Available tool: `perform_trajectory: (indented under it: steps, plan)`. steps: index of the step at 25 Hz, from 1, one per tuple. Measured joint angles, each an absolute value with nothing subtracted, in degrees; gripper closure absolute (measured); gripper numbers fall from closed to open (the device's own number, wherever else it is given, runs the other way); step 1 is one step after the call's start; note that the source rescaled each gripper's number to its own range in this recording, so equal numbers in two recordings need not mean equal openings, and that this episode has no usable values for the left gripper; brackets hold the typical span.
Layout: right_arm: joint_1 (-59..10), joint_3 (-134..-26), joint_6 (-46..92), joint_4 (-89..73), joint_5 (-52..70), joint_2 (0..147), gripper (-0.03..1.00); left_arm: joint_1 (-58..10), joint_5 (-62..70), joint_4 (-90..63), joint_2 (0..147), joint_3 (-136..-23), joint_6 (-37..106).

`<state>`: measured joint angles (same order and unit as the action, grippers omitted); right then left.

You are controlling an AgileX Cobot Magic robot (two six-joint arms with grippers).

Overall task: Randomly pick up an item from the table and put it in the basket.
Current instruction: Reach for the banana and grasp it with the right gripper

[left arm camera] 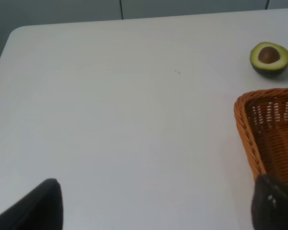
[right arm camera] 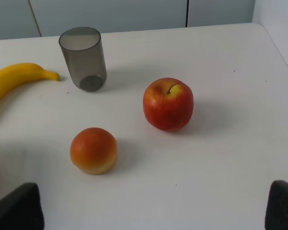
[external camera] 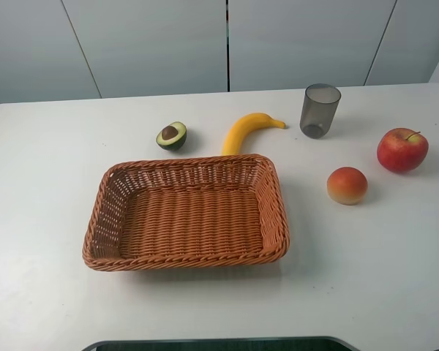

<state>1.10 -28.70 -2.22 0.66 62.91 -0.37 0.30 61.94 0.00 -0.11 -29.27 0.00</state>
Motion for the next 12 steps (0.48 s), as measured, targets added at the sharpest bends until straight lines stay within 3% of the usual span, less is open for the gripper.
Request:
perform_trajectory:
  steps: [12]
  plan:
    - [1.1,-28.7,-2.2,0.7,62.9,-0.4,-0.03,0.3,61.9,0.0,-0.1,-29.3,0.0]
